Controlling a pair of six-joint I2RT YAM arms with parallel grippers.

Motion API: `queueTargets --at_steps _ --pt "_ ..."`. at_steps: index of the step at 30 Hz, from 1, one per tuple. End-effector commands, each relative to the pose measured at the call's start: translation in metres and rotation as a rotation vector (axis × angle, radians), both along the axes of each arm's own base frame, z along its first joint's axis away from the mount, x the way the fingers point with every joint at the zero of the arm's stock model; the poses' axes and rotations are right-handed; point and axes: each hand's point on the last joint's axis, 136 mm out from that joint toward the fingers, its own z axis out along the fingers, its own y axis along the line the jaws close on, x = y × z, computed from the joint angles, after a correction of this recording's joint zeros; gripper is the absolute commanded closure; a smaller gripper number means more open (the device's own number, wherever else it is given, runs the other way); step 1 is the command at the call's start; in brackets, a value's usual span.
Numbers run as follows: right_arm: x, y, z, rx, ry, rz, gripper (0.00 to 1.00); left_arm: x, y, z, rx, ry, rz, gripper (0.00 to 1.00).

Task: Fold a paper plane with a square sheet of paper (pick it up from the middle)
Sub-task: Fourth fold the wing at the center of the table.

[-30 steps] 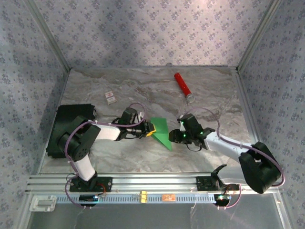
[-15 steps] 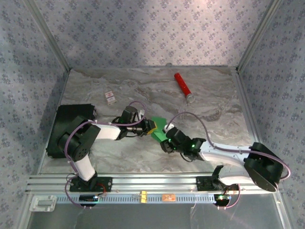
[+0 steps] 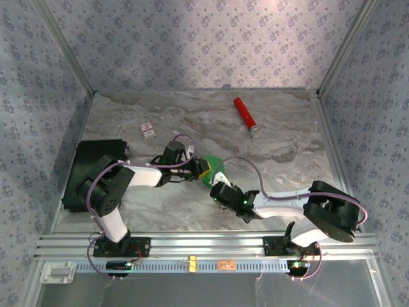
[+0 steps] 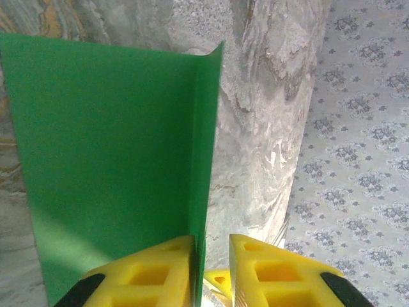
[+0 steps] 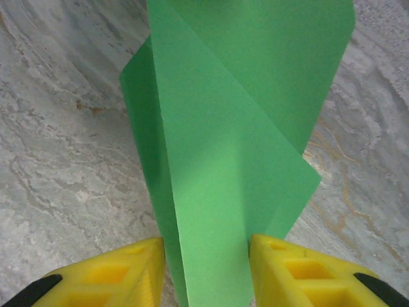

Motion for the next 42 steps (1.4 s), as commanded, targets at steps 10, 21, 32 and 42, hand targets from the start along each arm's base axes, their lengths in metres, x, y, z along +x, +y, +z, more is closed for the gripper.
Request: queueTargets --at_steps 10,21,32,42 --pt "-0.001 -0.002 0.002 -0.037 -0.028 0.007 0.70 0.004 -0.008 0.013 -0.032 -0.022 -0.012 0.80" --pt "0.000 -0.003 -0.001 -0.034 -0.016 0.019 0.79 0.005 -0.008 0.011 -0.026 -0.016 -0.010 0.79" --pt "0.004 -0.008 -0.002 -0.022 -0.018 0.043 0.82 0.005 -0.012 0.004 -0.017 -0.003 -0.018 0.80" --pt "0.004 -0.014 0.003 0.025 -0.026 0.024 0.82 0.004 -0.013 0.001 -0.008 0.004 -0.022 0.79"
